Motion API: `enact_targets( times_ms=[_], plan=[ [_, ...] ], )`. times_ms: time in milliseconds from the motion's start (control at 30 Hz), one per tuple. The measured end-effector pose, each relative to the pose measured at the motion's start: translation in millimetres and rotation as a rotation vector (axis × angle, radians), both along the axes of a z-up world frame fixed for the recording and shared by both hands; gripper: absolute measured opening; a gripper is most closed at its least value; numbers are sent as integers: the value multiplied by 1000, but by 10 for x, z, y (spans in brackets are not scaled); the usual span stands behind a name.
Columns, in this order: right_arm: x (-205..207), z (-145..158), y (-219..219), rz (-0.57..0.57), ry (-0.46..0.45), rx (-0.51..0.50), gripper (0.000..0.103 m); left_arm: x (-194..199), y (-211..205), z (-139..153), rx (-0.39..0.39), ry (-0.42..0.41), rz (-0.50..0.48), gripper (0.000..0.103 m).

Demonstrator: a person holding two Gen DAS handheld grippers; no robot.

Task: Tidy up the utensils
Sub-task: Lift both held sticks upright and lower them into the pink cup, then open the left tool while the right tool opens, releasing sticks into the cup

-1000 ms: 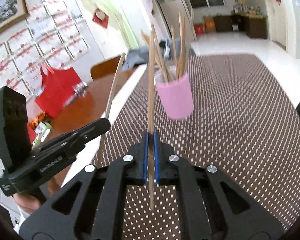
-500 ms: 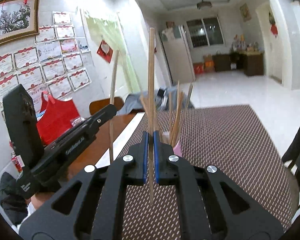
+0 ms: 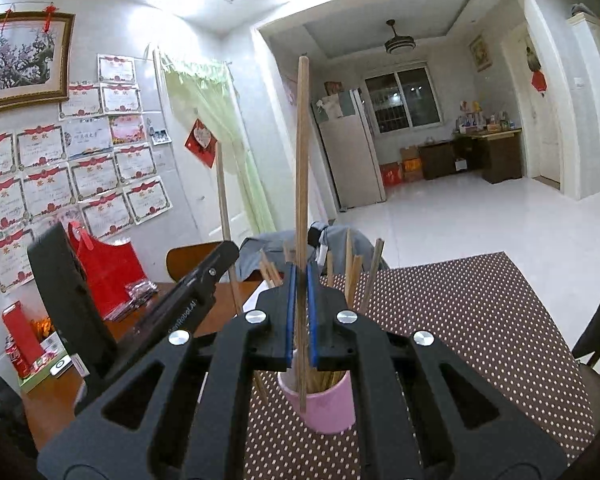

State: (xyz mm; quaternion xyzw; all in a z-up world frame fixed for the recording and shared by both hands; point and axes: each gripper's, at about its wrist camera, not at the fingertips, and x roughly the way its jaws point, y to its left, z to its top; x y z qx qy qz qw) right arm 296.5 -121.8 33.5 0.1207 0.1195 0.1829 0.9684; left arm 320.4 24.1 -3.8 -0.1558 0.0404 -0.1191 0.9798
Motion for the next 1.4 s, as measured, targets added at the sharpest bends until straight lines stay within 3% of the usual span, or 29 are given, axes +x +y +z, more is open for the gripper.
enact_targets(
  times_ms=[167,300,467,833,900,933,967,1233,1400],
  plan=[
    [147,-56,-39,-22,-8,40,6,151,15,-112,-25,-18,31,7],
    [252,-137,-20,-33,0,39,6,236,-48,-202,24,-28,56,7],
    [320,-218,81,-56,3,-22,6,294,-65,-291,50,-33,62,7],
    [407,-338,132,-20,66,-36,6,297,-102,-343,97,-13,68,7],
    [426,-332,135,-15,73,-37,6,285,-109,-335,100,-6,66,11],
    [428,-331,142,-15,74,-37,6,277,-112,-321,103,-2,70,25],
    [428,-330,143,-16,74,-37,6,267,-111,-308,108,6,76,32],
    [431,-332,156,-2,89,-38,6,217,-147,-238,171,93,103,35],
    [422,-334,148,-1,92,-32,6,70,-164,-185,231,96,142,37]
  ],
)
